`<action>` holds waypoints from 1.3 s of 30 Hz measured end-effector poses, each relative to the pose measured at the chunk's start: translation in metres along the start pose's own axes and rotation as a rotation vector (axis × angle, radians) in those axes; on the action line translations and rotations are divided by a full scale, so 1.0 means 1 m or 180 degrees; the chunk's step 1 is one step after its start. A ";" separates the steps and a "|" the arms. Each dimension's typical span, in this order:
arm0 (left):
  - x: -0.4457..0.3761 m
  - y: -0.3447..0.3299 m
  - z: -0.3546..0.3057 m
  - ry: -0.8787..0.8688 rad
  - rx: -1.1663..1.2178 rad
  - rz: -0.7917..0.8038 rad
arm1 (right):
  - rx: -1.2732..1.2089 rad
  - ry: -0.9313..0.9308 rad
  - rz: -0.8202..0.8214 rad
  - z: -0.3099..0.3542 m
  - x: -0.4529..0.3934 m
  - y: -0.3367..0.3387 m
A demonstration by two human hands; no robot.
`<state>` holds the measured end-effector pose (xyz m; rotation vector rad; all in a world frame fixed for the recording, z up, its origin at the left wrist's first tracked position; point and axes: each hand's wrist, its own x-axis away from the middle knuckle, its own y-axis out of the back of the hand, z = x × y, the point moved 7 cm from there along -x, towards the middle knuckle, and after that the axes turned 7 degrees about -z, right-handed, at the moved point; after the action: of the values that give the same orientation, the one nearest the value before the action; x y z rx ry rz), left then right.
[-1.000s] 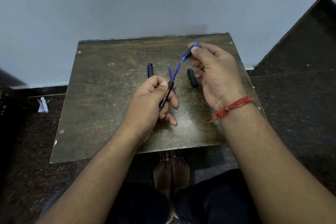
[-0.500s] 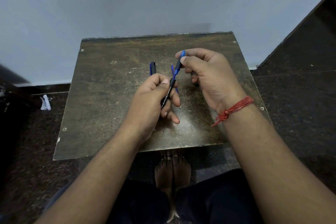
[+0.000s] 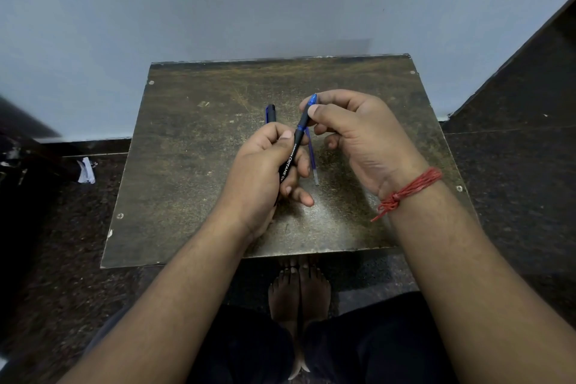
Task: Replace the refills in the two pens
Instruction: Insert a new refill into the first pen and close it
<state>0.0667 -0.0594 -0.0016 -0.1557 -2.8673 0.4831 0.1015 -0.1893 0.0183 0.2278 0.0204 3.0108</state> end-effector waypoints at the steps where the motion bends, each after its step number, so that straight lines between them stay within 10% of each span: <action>1: 0.000 0.001 0.000 -0.0002 0.0004 0.0002 | 0.0012 0.0003 0.0007 0.000 0.000 -0.001; 39: 0.002 -0.002 -0.003 -0.0038 0.0008 -0.0123 | -0.0624 -0.0049 -0.0118 -0.006 0.002 -0.008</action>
<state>0.0656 -0.0597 0.0020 -0.0968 -2.8755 0.4817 0.0993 -0.1813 0.0127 0.2279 -0.2675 2.9473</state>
